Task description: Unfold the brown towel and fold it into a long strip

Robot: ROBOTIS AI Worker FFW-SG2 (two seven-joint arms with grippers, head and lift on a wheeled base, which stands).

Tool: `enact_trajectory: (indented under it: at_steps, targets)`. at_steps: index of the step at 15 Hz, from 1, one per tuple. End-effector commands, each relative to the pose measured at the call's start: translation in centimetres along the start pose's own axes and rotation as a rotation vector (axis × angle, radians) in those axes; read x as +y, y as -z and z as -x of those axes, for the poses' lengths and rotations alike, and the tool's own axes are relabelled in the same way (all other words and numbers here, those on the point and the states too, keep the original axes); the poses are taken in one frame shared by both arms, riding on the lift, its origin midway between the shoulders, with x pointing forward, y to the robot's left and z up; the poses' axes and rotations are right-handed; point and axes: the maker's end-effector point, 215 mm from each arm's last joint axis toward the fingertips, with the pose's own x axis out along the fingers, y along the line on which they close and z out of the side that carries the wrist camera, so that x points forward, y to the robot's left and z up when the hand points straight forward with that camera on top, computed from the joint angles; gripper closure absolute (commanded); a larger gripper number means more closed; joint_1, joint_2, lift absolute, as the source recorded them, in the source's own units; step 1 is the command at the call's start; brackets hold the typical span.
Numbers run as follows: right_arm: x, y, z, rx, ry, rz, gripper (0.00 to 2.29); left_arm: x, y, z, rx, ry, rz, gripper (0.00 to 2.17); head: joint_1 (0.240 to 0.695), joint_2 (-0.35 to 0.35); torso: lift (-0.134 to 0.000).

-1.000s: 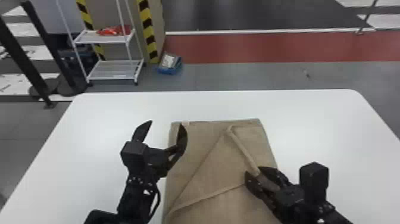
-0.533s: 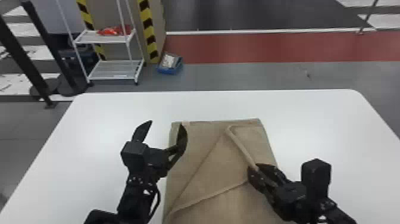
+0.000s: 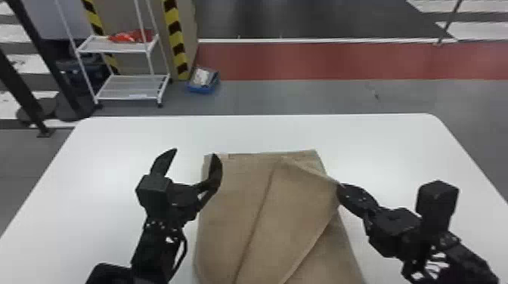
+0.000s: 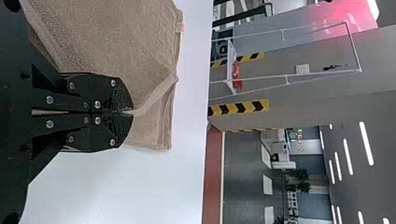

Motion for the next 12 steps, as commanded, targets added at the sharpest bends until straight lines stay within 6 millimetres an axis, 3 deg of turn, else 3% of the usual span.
enact_trajectory:
  at_steps: [1,4,7,10,12]
  targets:
    - [-2.9,-0.5,0.7,-0.013,0.038,-0.008,1.48,0.2,0.1,0.0,0.004,-0.002,-0.007,0.15,0.695,-0.002,-0.122]
    - [-10.3,-1.5,2.9,-0.038,0.165,-0.034,1.48,-0.2,0.7,-0.8,0.020,0.012,-0.033,0.15,0.695,-0.032,-0.122]
    - [-17.7,-2.1,5.2,-0.065,0.303,-0.085,1.48,-0.6,2.5,-2.2,0.074,0.033,-0.045,0.15,0.695,-0.126,-0.122]
    - [-22.6,-1.5,6.1,-0.054,0.381,-0.133,1.48,-1.9,3.5,-3.8,0.103,0.067,-0.058,0.15,0.695,-0.194,-0.122]
    - [-24.9,-2.1,6.4,-0.052,0.438,-0.128,1.48,-2.2,4.3,-4.7,0.119,0.075,-0.062,0.15,0.695,-0.244,-0.122]
